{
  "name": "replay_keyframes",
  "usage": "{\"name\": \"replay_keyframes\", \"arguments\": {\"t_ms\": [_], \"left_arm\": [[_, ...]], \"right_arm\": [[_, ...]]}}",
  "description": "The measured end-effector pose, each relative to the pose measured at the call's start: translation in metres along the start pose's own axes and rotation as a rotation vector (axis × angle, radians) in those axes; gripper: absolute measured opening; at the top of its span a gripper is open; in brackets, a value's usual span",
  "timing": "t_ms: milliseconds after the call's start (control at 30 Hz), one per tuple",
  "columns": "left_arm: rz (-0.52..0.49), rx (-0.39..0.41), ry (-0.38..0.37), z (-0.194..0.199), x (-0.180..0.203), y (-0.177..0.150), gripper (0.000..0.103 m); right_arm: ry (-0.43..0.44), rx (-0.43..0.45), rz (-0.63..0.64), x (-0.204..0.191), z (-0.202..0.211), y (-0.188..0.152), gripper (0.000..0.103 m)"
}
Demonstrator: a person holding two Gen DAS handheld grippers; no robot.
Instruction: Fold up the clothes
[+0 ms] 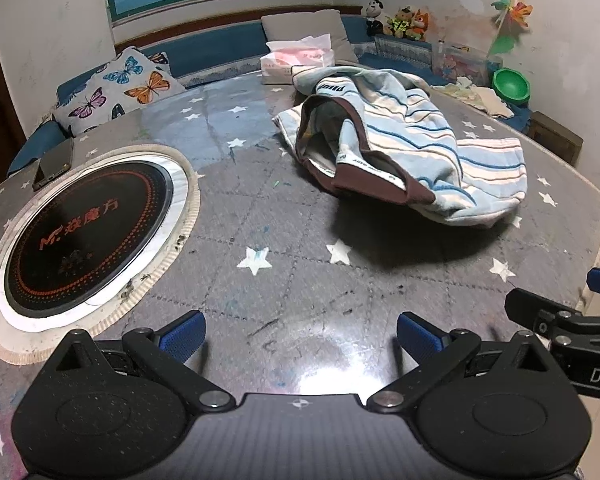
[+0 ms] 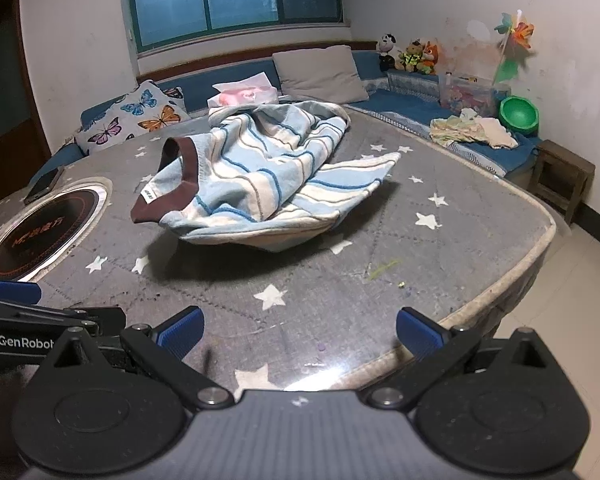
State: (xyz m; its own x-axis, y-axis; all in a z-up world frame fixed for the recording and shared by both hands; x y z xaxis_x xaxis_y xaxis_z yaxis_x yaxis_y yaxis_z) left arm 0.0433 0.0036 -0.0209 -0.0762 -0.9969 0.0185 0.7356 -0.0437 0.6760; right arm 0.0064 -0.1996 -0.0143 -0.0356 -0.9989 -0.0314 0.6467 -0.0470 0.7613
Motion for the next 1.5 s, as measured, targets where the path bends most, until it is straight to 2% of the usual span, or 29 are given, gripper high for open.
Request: {"name": "replay_keyframes", "arguments": {"t_ms": [1500], "left_arm": [[0.021,-0.031,0.008,-0.017,-0.006,0.022,0.103]], "right_arm": [[0.017,-0.045,0.021,-0.011,-0.022,0.015,0.103]]}}
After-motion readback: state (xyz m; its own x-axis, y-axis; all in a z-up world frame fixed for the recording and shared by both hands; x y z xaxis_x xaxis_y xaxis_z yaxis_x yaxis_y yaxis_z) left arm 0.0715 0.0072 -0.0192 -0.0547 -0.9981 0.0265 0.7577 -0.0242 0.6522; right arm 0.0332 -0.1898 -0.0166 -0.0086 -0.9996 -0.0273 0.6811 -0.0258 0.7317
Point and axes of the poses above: each gripper's, at about its wrist camera, not at the fingertips, and z roughly against the way its jaws point, x to its right, y to its top, the point moved 2 cm from there along -z, roughly the way its jaws point, and after that the axes turned 6 degrees about -y, right-handed, at the moved point
